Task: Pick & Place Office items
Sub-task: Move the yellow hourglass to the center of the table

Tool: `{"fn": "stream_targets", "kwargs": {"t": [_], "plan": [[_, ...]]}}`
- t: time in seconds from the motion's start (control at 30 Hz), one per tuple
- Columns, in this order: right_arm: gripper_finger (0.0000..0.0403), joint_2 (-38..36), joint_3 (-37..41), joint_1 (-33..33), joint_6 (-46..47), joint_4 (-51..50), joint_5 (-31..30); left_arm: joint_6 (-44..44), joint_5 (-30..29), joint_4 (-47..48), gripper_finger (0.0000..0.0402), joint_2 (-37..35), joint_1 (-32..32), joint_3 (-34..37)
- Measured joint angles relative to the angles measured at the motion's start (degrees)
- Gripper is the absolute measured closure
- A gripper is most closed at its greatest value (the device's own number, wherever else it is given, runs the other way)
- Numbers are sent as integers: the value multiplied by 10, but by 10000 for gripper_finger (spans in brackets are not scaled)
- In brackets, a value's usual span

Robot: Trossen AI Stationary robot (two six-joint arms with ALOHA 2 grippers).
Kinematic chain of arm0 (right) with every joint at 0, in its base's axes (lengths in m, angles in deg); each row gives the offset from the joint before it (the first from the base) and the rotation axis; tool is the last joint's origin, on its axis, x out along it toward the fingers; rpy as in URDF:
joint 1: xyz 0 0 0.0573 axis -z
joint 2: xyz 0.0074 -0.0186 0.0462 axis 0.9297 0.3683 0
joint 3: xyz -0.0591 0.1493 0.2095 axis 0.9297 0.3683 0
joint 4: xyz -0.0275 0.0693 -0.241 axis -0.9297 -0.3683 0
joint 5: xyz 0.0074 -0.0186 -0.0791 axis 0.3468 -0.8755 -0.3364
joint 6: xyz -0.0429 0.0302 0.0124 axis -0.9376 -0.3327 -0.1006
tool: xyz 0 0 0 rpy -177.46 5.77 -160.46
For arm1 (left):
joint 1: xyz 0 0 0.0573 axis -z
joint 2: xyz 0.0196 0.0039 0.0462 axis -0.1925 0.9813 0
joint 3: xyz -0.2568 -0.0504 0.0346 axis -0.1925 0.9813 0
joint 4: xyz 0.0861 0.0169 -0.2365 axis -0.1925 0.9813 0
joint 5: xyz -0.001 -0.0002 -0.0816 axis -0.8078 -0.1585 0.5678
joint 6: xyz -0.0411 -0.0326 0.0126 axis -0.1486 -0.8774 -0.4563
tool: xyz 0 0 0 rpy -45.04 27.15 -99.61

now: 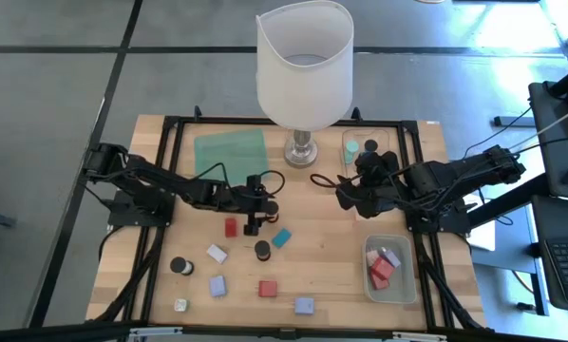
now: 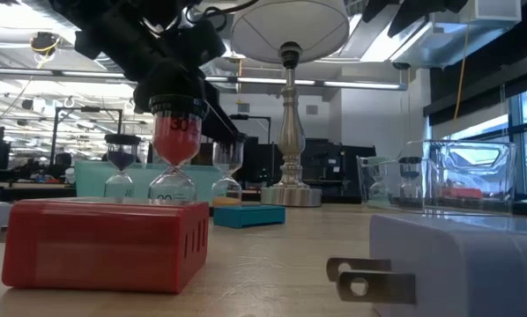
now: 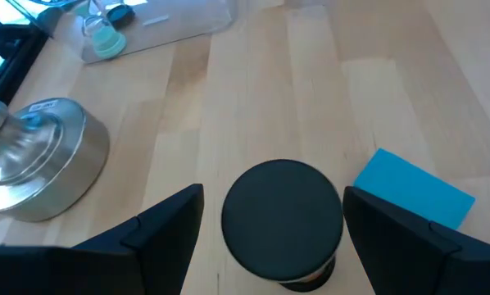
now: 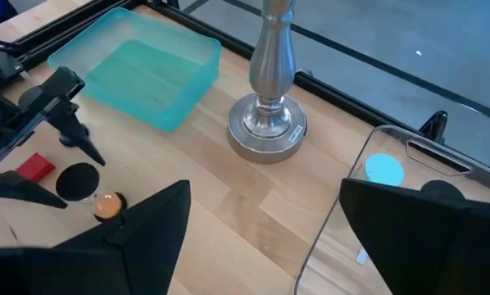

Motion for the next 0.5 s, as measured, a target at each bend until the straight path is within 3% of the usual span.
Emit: {"fn": "stream_targets", "kwargs": {"t": [0.5], "plan": [[85, 0, 0, 0, 0, 0, 2, -99, 16, 20, 112, 0, -2, 0]]}}
